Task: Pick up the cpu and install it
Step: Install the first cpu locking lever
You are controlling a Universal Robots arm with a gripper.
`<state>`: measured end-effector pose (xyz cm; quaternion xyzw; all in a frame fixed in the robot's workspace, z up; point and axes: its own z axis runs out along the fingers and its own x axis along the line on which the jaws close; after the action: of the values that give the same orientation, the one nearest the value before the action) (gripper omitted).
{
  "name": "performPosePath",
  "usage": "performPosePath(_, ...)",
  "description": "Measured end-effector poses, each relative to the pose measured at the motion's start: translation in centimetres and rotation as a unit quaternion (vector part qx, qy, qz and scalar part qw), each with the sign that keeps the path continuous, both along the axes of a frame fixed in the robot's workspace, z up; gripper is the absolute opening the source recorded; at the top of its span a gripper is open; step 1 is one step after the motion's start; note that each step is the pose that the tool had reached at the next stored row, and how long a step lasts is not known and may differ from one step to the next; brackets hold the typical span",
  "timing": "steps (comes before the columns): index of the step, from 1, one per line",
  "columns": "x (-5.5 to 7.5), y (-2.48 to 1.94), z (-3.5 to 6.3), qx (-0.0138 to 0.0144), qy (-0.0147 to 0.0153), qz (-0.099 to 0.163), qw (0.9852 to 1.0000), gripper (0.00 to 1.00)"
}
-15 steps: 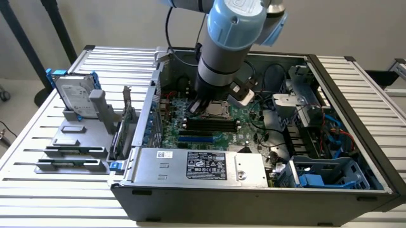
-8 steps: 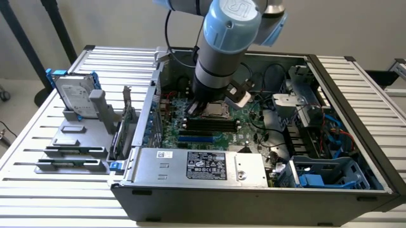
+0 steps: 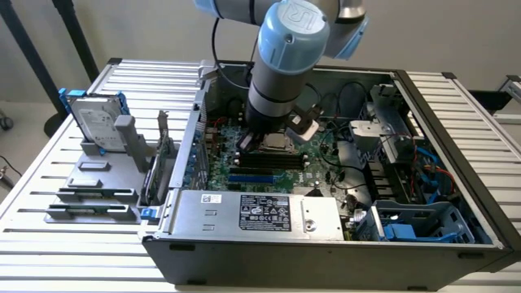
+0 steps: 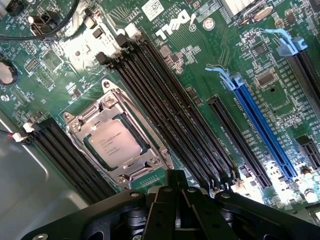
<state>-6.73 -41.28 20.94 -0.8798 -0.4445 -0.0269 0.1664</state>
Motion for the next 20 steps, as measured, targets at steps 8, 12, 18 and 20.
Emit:
performPosePath(8,-0.2,0.23,-0.82,0.0000,-0.0026,0.000,1.0000,0.11)
performPosePath(12,-0.3,0.38,-1.15,-0.0001,-0.0036,0.000,1.0000,0.11)
performPosePath(18,-0.3,0.63,-1.44,-0.0001,-0.0040,0.000,1.0000,0.11)
performPosePath(20,-0.3,0.67,-1.59,0.0001,-0.0044,0.000,1.0000,0.11)
